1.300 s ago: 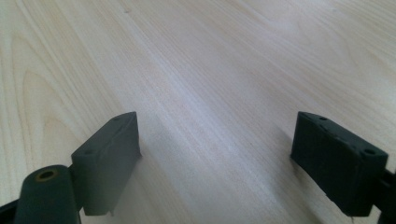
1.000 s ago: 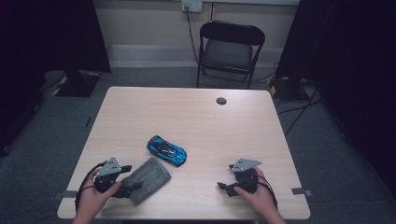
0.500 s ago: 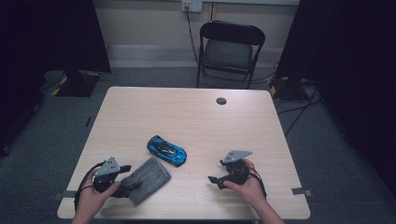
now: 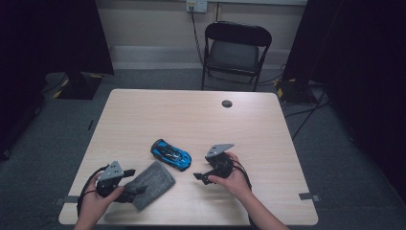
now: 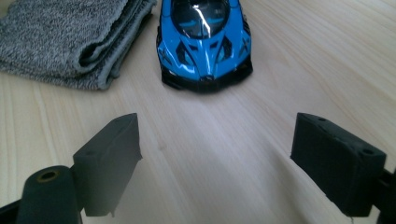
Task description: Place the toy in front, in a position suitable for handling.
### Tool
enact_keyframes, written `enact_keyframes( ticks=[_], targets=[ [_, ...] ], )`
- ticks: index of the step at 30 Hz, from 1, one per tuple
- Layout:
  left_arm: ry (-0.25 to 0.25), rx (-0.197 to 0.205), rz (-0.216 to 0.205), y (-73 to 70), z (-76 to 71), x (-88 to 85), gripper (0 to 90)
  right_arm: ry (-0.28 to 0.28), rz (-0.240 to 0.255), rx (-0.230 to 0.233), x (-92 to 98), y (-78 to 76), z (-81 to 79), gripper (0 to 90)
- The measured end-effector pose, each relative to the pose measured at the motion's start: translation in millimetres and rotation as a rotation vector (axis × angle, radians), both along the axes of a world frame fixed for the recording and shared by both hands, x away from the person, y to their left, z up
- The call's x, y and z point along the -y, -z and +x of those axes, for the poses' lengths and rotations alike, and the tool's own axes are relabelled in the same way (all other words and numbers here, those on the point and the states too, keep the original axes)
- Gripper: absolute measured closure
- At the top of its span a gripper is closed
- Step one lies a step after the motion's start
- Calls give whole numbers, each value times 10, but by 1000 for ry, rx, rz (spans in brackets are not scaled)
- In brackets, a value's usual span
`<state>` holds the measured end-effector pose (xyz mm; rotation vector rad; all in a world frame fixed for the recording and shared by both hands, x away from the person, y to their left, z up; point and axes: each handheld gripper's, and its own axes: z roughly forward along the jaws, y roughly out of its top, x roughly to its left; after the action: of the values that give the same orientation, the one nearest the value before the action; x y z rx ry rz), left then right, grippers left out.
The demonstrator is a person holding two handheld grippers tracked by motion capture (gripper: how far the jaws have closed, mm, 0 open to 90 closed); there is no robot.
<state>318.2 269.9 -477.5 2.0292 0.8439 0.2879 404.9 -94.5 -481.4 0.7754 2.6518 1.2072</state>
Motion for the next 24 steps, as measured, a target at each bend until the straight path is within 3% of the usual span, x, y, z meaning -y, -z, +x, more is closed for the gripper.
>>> enact_keyframes(
  ticks=[11,24],
  targets=[
    [4,5,-15,-12,-4,-1,184,-42,6,11,-436,-85,174,148],
    [13,3,-21,-4,0,11,183,-47,11,1,-667,-62,331,148]
  ],
)
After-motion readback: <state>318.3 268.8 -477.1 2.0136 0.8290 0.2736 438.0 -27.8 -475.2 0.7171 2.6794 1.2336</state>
